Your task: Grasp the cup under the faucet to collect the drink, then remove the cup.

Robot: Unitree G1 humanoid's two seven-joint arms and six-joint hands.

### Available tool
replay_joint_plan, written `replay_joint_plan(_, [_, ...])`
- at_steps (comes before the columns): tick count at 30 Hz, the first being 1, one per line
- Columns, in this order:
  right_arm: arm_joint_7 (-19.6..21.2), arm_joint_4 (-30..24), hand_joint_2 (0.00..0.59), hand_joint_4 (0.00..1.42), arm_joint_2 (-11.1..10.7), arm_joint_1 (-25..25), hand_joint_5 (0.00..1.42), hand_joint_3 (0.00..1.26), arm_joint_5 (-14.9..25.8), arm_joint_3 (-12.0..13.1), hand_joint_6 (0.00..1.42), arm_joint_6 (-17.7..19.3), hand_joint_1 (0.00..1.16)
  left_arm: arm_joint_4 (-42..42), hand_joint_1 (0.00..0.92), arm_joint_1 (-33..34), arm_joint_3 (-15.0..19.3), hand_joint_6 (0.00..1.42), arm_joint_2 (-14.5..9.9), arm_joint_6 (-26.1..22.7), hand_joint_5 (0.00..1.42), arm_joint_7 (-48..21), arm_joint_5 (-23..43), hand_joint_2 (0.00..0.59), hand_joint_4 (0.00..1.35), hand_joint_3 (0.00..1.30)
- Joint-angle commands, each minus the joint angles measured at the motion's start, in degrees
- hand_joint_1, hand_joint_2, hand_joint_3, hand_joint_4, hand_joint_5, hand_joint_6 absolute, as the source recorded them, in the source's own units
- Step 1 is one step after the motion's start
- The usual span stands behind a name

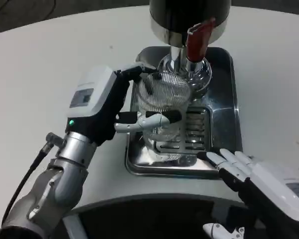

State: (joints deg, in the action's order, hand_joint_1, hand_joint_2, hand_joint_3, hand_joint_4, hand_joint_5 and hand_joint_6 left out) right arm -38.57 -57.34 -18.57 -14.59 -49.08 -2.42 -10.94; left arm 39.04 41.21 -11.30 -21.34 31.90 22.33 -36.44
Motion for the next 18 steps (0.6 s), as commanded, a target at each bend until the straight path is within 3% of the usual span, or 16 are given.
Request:
replay_joint_plan(1, [-0.4, -1.3, 0.401, 0.00, -0.1, -1.2, 0.00, 0.07, 0.8, 0.5, 0.00, 0.0, 0.36, 2.1, 0.518, 1.8, -1.6, 1.42, 0.9, 1.8, 1.42, 2.0, -0.3, 0.228, 1.22, 1.03])
replay_joint_plan(18, [0.2, -1.2, 0.407, 0.00, -0.7, -3.3, 0.00, 0.06, 3.1, 3.3, 0.00, 0.3, 0.36, 8.3, 0.516, 7.0, -5.5, 1.42, 3.8, 2.3, 1.42, 3.7, -0.5, 0.230, 1.20, 1.02])
